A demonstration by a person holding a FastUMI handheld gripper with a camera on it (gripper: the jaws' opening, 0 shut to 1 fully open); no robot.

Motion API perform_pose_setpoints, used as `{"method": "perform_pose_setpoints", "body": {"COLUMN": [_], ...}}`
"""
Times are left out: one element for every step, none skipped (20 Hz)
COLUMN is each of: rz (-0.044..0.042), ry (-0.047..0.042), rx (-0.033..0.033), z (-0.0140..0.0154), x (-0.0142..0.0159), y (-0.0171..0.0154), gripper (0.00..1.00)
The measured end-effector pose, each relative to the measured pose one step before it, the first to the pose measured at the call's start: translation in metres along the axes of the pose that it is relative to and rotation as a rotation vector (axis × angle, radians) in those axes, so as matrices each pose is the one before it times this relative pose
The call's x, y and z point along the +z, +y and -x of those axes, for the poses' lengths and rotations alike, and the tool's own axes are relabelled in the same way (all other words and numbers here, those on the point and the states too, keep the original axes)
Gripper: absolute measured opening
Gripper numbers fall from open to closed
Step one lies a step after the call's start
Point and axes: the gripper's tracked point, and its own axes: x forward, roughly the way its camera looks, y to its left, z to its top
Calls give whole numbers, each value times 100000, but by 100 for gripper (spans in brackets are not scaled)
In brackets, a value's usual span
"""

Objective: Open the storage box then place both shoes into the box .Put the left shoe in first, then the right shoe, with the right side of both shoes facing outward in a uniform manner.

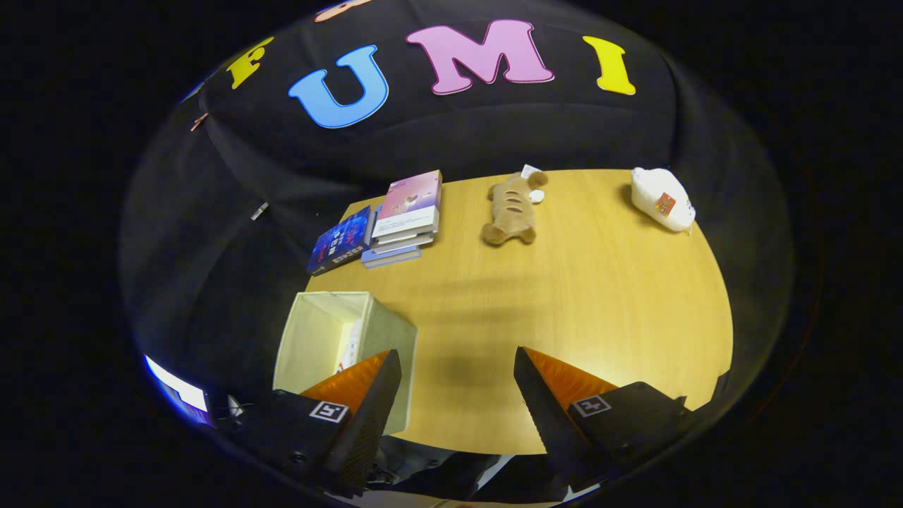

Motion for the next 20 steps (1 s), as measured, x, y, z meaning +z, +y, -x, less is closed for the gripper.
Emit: {"method": "perform_pose_setpoints", "body": {"rz": [1914,1629,1375,1219,1203,1225,1111,870,505,371,366,202,489,861,1280,1359,1107,905,774,817], "ry": [-2075,-2025,-1868,-2011,-2097,-2129,-2982,-2941,-3003,-3488,-3064,-3291,-3367,-2971,-3138,-2865,-2622,-2492,-2191,-1850], "rx": [-2231,-1671,-1387,-1190,-1124,-807,-669,-563,-217,-152,-260,-253,-414,-301,-602,-794,-729,-285,-159,-319], "z": [330,350,174,311,364,358,390,297,301,438,302,413,392,261,364,312,359,468,429,270], "x": [175,158,173,187,258,277,427,584,553,690,651,640,677,548,540,462,416,467,303,253], "y": [-1484,-1300,-1207,-1092,-1101,-933,-815,-713,-573,-567,-543,-559,-553,-508,-578,-676,-532,-249,-174,-245], "gripper": [98,98,98,98,98,99,99,99,99,99,99,99,99,99,99,99,99,99,99,99]}}
